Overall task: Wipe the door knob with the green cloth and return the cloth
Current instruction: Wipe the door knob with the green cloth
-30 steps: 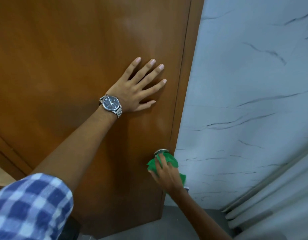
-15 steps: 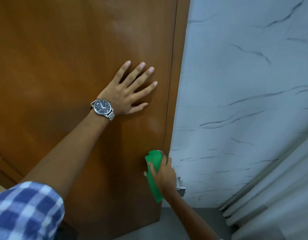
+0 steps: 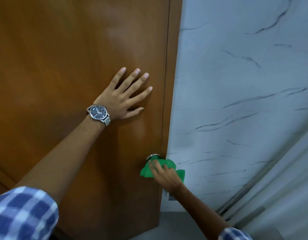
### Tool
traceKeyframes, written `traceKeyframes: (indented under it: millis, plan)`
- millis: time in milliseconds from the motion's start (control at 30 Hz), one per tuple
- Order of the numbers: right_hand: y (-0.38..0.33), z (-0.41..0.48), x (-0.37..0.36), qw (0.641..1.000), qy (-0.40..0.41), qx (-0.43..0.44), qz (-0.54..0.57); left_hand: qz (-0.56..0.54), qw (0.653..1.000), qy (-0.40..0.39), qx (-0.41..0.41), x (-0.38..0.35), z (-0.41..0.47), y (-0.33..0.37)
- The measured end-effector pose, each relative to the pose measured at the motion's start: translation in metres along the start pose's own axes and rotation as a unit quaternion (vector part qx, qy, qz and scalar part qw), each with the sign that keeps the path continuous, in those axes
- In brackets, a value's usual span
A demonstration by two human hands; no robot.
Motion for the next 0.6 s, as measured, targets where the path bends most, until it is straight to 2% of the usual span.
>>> traceKeyframes:
  millis: [67,100,133,167,267,300,333,400,433,467,500,533,567,600]
  plan:
    - [0.004,-0.003,0.001,0.987,-0.012,-0.140,0.073,-0.002,1.000,-0.001,0.001,0.000,0.000,0.001]
    - [0.002,-0.003,0.002,0.966,-0.019,-0.214,0.142,-0.003,1.000,-0.004,0.002,-0.001,0.000,0.000]
    - [-0.001,-0.002,0.002,0.926,-0.025,-0.295,0.234,-0.003,1.000,-0.005,0.002,-0.001,-0.001,-0.001]
    - [-0.005,-0.003,0.001,0.863,-0.029,-0.380,0.330,-0.003,1.000,-0.005,0.001,-0.001,-0.001,-0.001]
    - [-0.018,-0.002,-0.008,0.604,-0.024,-0.579,0.547,-0.004,1.000,-0.007,0.003,0.000,0.000,-0.001]
    - [-0.019,-0.002,-0.010,0.503,-0.022,-0.624,0.598,-0.006,1.000,-0.008,0.002,-0.001,0.000,0.000]
    - [-0.020,-0.001,-0.013,0.387,-0.016,-0.660,0.644,-0.006,1.000,-0.009,0.001,-0.001,0.000,0.000]
    - [-0.021,0.003,-0.018,0.158,0.002,-0.656,0.738,-0.004,1.000,-0.009,0.003,-0.002,0.001,0.000]
    - [-0.021,0.007,-0.017,0.072,0.003,-0.614,0.786,-0.003,1.000,-0.007,0.005,-0.002,0.001,0.000]
    - [-0.020,0.011,-0.016,0.008,0.007,-0.571,0.821,-0.003,1.000,-0.005,0.006,-0.001,0.000,0.000]
    - [-0.020,0.013,-0.014,-0.035,0.008,-0.544,0.839,-0.005,1.000,-0.006,0.005,-0.001,0.000,0.000]
    - [-0.021,0.015,-0.012,-0.048,0.008,-0.533,0.845,-0.006,1.000,-0.008,0.004,-0.001,0.000,0.000]
    - [-0.022,0.016,-0.011,-0.023,0.002,-0.545,0.838,-0.007,1.000,-0.008,0.004,-0.001,0.000,0.000]
    - [-0.022,0.013,-0.012,0.054,-0.008,-0.578,0.814,-0.007,1.000,-0.008,0.004,-0.001,0.000,0.000]
Point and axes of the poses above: each hand's wrist, its own z-axis towards the middle knuckle, its own x-axis out of the back of the hand, y = z × x, the point moved 5 cm from there along z, towards the middle knuckle, and after that the axes turned 1 degree about -x, right-handed, at the moved point
